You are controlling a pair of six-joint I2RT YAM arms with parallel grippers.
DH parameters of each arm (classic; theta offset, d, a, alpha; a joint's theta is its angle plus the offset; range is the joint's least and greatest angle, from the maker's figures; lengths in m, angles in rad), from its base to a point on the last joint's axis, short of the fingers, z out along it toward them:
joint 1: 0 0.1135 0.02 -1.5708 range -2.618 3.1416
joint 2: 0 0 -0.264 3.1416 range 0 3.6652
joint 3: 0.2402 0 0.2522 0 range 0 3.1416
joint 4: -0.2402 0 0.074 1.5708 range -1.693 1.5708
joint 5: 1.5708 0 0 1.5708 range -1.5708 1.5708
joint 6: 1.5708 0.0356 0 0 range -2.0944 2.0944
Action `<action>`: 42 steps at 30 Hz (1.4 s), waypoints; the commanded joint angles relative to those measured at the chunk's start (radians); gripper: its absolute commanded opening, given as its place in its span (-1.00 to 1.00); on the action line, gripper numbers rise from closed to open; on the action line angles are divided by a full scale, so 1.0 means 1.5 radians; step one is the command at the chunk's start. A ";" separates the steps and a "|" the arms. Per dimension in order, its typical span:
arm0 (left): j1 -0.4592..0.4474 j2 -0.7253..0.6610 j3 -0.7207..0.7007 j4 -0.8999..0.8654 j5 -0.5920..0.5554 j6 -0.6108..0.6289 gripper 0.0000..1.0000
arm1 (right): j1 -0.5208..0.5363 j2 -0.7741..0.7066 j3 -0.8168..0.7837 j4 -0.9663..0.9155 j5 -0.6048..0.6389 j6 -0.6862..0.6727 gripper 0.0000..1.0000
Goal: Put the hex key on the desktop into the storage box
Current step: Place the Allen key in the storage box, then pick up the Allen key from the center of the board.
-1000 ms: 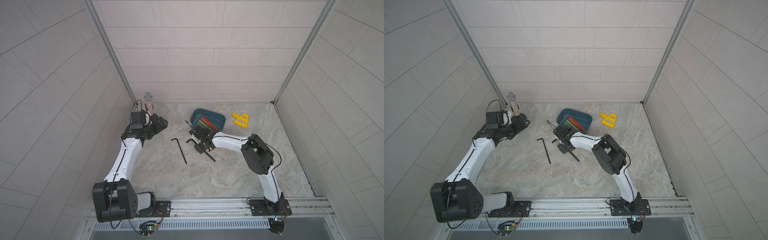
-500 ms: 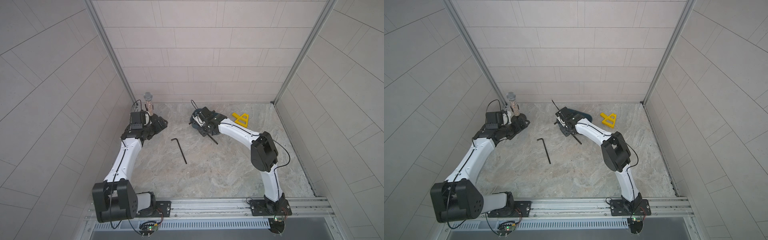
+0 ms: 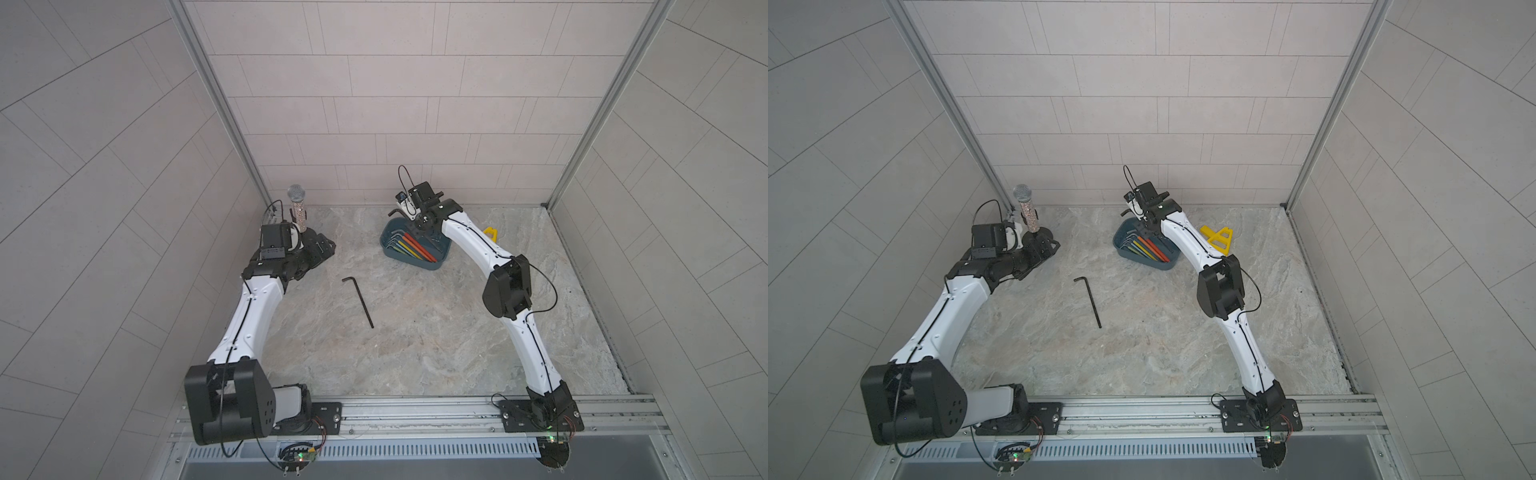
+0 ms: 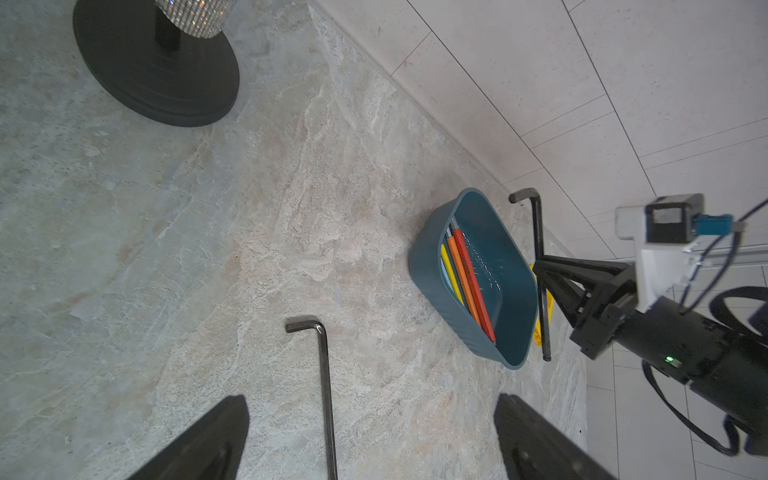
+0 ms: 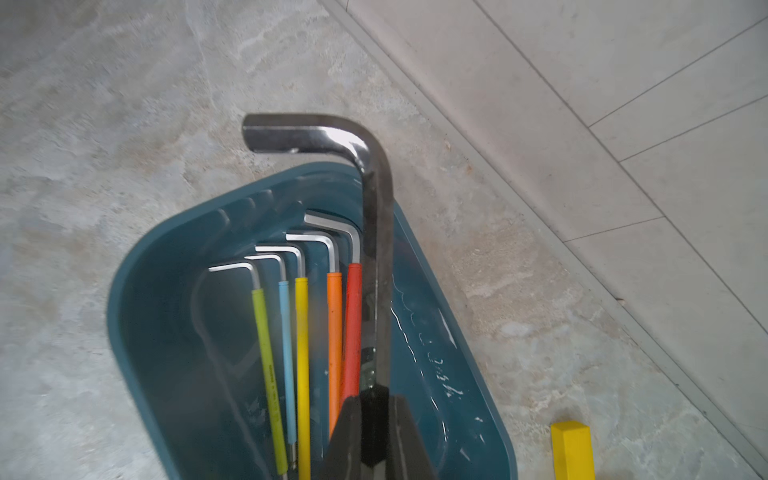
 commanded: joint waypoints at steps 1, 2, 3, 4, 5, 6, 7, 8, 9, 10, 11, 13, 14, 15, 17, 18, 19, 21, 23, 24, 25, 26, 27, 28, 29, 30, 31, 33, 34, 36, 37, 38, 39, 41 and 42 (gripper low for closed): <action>0.005 0.003 -0.010 0.004 -0.007 0.003 1.00 | -0.005 0.015 0.038 -0.018 -0.006 -0.037 -1.00; 0.005 0.004 -0.010 0.004 -0.007 0.004 1.00 | -0.008 0.019 0.038 -0.013 -0.007 -0.038 -1.00; 0.005 0.005 -0.010 0.004 -0.007 0.003 1.00 | -0.010 0.025 0.038 -0.009 -0.008 -0.040 -1.00; 0.005 0.007 -0.010 0.004 -0.006 0.003 1.00 | -0.012 0.029 0.037 -0.007 -0.009 -0.040 -1.00; 0.004 0.008 -0.009 0.004 -0.006 0.002 1.00 | -0.013 0.033 0.035 -0.006 -0.009 -0.042 -1.00; 0.005 0.009 -0.009 0.004 -0.004 0.003 1.00 | -0.014 0.036 0.032 -0.003 -0.010 -0.042 -1.00; 0.005 0.010 -0.009 0.005 -0.005 0.003 1.00 | -0.015 0.039 0.024 0.000 -0.013 -0.042 -1.00; 0.004 0.010 -0.009 0.005 -0.004 0.002 1.00 | -0.015 0.041 0.017 0.004 -0.011 -0.042 -1.00; 0.005 0.010 -0.009 0.005 -0.004 0.002 1.00 | -0.015 0.041 0.006 0.011 -0.011 -0.039 -1.00; 0.005 0.010 -0.009 0.005 -0.004 0.001 1.00 | -0.015 0.041 -0.006 0.020 -0.011 -0.039 -1.00; 0.004 0.010 -0.009 0.005 -0.005 0.002 1.00 | -0.015 0.040 -0.016 0.027 -0.009 -0.037 -1.00; 0.005 0.012 -0.009 0.005 -0.004 0.002 1.00 | -0.015 0.041 -0.033 0.041 -0.007 -0.034 -1.00; 0.005 0.012 -0.009 0.006 -0.004 0.002 1.00 | -0.015 0.041 -0.039 0.046 -0.007 -0.030 -1.00; 0.005 0.012 -0.009 0.006 -0.004 0.002 1.00 | -0.016 0.040 -0.045 0.053 -0.006 -0.027 -0.98; 0.005 0.012 -0.009 0.006 -0.004 0.002 1.00 | -0.015 0.040 -0.054 0.062 -0.006 -0.020 -0.86; 0.005 0.014 -0.009 0.006 -0.003 0.001 1.00 | -0.015 0.041 -0.057 0.064 -0.006 -0.018 -0.73; 0.005 0.014 -0.009 0.006 -0.003 0.001 1.00 | -0.016 0.040 -0.057 0.064 -0.007 -0.015 -0.61; 0.005 0.013 -0.010 0.006 -0.003 0.000 1.00 | -0.015 0.036 -0.062 0.062 -0.011 -0.011 -0.31; 0.005 0.014 -0.010 0.007 -0.001 -0.001 1.00 | -0.016 0.025 -0.069 0.061 -0.014 -0.005 -0.10; 0.005 0.014 -0.010 0.007 0.001 -0.002 1.00 | -0.016 0.017 -0.074 0.062 -0.015 -0.001 -0.01; 0.004 0.014 -0.010 0.008 0.001 -0.001 1.00 | -0.015 0.009 -0.079 0.063 -0.015 0.003 0.05; 0.005 0.014 -0.010 0.008 0.001 -0.002 1.00 | -0.015 -0.001 -0.085 0.062 -0.016 0.009 0.10; 0.004 0.014 -0.010 0.008 0.002 -0.001 1.00 | -0.015 -0.014 -0.091 0.062 -0.017 0.013 0.13; 0.005 0.012 -0.010 0.007 0.000 -0.001 1.00 | -0.015 -0.025 -0.095 0.063 -0.016 0.020 0.14; 0.006 0.011 -0.008 0.005 -0.003 0.001 1.00 | -0.015 -0.040 -0.101 0.062 -0.019 0.030 0.16; 0.005 0.007 -0.008 0.003 -0.007 0.003 1.00 | -0.016 -0.057 -0.108 0.060 -0.028 0.039 0.16; 0.007 0.004 -0.007 0.001 -0.012 0.006 1.00 | -0.014 -0.073 -0.115 0.060 -0.032 0.052 0.17; 0.013 -0.003 -0.008 0.001 -0.022 0.009 1.00 | -0.010 -0.112 -0.135 0.056 -0.035 0.091 0.16; 0.016 -0.007 -0.009 0.001 -0.025 0.007 1.00 | -0.006 -0.132 -0.150 0.055 -0.039 0.110 0.17; 0.031 -0.009 -0.016 0.014 0.003 -0.013 1.00 | 0.005 -0.168 -0.181 0.053 -0.041 0.155 0.16; 0.038 -0.006 -0.022 0.032 0.022 -0.027 1.00 | 0.012 -0.186 -0.198 0.054 -0.050 0.179 0.17; 0.042 -0.002 -0.023 0.040 0.032 -0.036 1.00 | 0.020 -0.198 -0.214 0.053 -0.058 0.201 0.16; 0.045 0.005 -0.020 0.041 0.039 -0.038 1.00 | 0.030 -0.212 -0.233 0.053 -0.059 0.225 0.16; 0.051 0.024 -0.001 0.017 0.038 -0.026 1.00 | 0.057 -0.230 -0.256 0.043 -0.049 0.264 0.15; 0.057 0.038 0.012 0.000 0.038 -0.018 1.00 | 0.073 -0.235 -0.266 0.035 -0.040 0.285 0.14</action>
